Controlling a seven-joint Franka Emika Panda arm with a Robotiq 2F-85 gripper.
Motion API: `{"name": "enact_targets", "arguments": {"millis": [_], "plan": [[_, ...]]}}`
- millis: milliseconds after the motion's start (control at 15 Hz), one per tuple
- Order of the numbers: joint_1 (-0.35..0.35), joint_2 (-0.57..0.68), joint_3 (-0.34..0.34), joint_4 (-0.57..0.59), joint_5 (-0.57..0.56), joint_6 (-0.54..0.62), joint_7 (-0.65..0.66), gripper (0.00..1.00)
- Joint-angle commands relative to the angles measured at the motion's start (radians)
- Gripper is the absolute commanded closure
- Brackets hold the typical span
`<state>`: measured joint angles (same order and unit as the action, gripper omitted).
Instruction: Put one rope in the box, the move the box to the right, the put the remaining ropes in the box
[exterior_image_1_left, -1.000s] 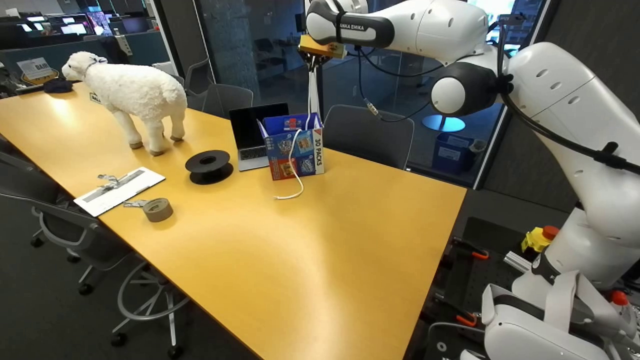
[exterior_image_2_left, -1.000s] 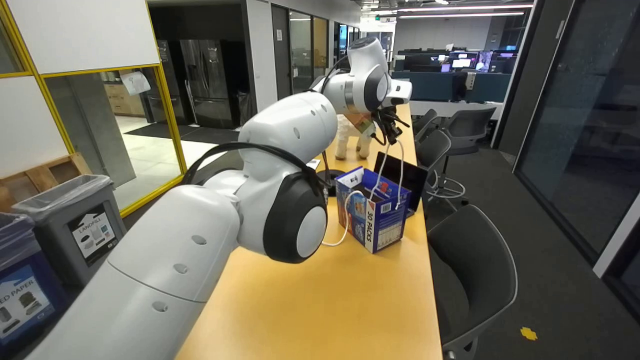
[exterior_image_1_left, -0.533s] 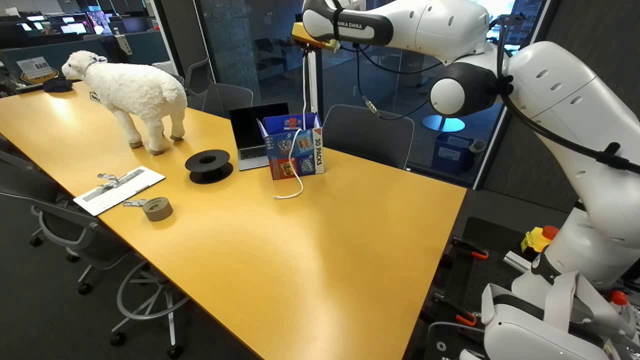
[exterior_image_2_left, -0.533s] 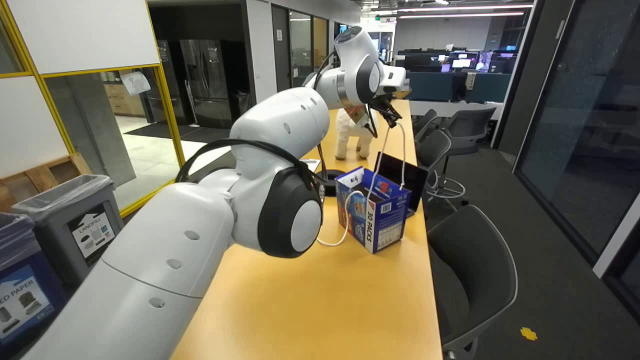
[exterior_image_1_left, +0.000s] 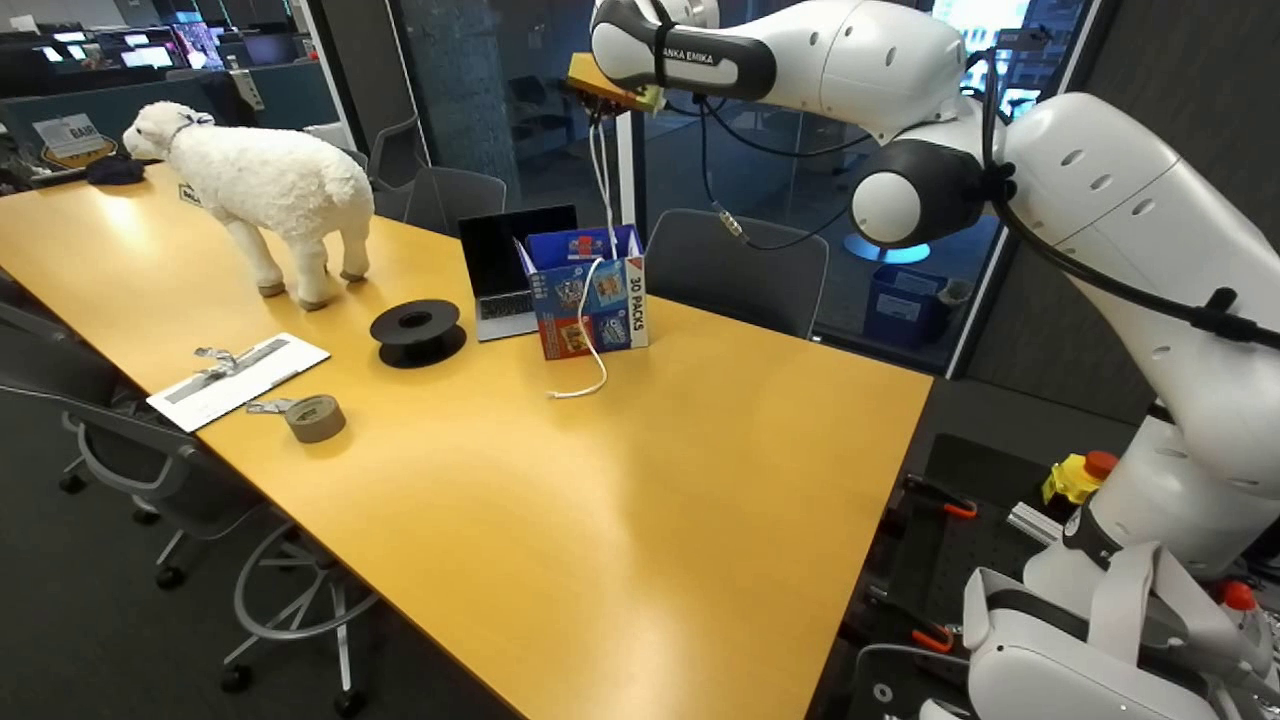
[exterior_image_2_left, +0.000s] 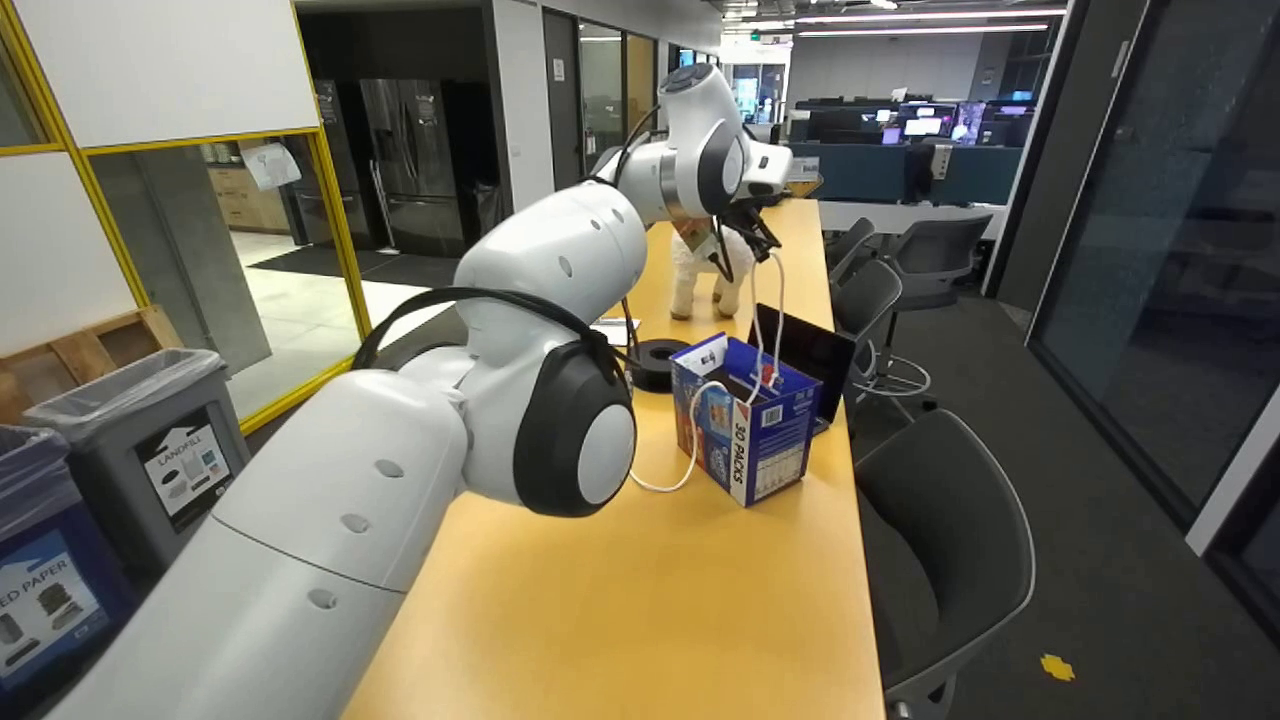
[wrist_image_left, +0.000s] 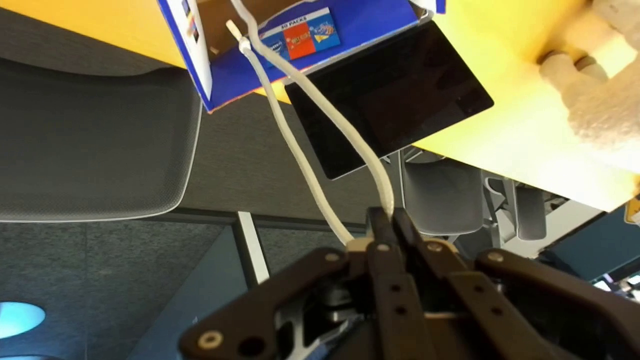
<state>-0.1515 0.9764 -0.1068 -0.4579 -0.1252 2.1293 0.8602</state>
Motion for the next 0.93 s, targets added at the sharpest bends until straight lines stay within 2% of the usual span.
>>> {"name": "enact_targets", "arguments": {"millis": [0, 533, 600, 667, 867], "plan": [[0.003, 0.064, -0.002, 0.039, 0.046, -0.008, -0.033, 0.95], [0.004, 0.165, 0.035, 0.037, 0.113, -0.075, -0.143, 0.94], [0.001, 0.168, 0.04, 0.033, 0.12, -0.097, -0.159, 0.69], [0.003, 0.175, 0.042, 0.035, 0.123, -0.115, -0.181, 0.68], [0.001, 0.179, 0.051, 0.033, 0.136, -0.172, -0.232, 0.45]]}}
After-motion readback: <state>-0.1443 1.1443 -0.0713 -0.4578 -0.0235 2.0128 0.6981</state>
